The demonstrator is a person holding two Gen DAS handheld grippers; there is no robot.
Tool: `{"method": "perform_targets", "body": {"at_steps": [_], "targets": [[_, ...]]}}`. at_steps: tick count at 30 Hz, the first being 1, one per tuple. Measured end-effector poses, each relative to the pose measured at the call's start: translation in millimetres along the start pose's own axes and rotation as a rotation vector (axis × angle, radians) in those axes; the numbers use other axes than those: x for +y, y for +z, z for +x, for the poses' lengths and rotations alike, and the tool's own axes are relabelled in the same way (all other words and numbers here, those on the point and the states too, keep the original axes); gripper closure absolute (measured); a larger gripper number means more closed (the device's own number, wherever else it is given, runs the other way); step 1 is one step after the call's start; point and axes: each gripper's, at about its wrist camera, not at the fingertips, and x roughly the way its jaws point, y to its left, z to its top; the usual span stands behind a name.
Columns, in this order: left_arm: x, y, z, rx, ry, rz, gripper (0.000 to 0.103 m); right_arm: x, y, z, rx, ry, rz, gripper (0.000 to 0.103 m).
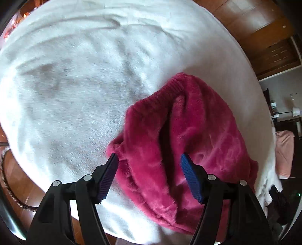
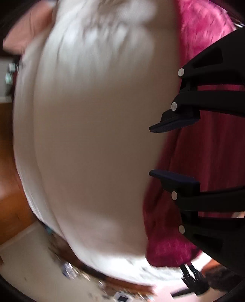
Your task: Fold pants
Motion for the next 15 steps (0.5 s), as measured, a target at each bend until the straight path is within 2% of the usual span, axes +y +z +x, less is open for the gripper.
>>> {"method": "perform_targets", "body": {"at_steps": [4, 7, 8, 9, 11, 12, 14, 15], "targets": [[-2.0, 3.0, 16.6, 0.031, -0.044, -0.012, 0.035, 51.1, 10.9, 35.3, 0.097, 0.136, -0.04, 0.061], [-7.8, 4.7, 28.7, 0.043, -0.063, -0.011, 0.038, 73.8, 11.8, 60.5, 0.169, 0.196, -0.039, 0.061], [-7.1, 6.1, 30.4, 0.046, -0.064, -0.01, 0.052, 81.8, 11.0, 65.6, 0.185, 0.203, -0.037, 0.061], [-7.5, 7.2, 33.6, 0.058, -0.061, -0.009, 0.074, 85.4, 10.2, 72.1, 0.203, 0.216, -0.038, 0.061], [-9.7, 5.6, 37.6, 0.079, -0.015, 0.0, 0.091, 92.4, 9.0, 87.2, 0.239, 0.224, -0.04, 0.062], [-8.2, 4.7, 37.2, 0.082, -0.002, 0.002, 0.094, 95.8, 9.2, 93.7, 0.248, 0.219, -0.047, 0.065], [-6.0, 3.6, 31.9, 0.077, 0.0, 0.006, 0.095, 97.4, 9.5, 103.2, 0.246, 0.151, -0.065, 0.096], [-3.7, 2.3, 27.2, 0.071, 0.009, 0.013, 0.095, 95.3, 12.1, 105.8, 0.243, 0.115, -0.062, 0.099]]}}
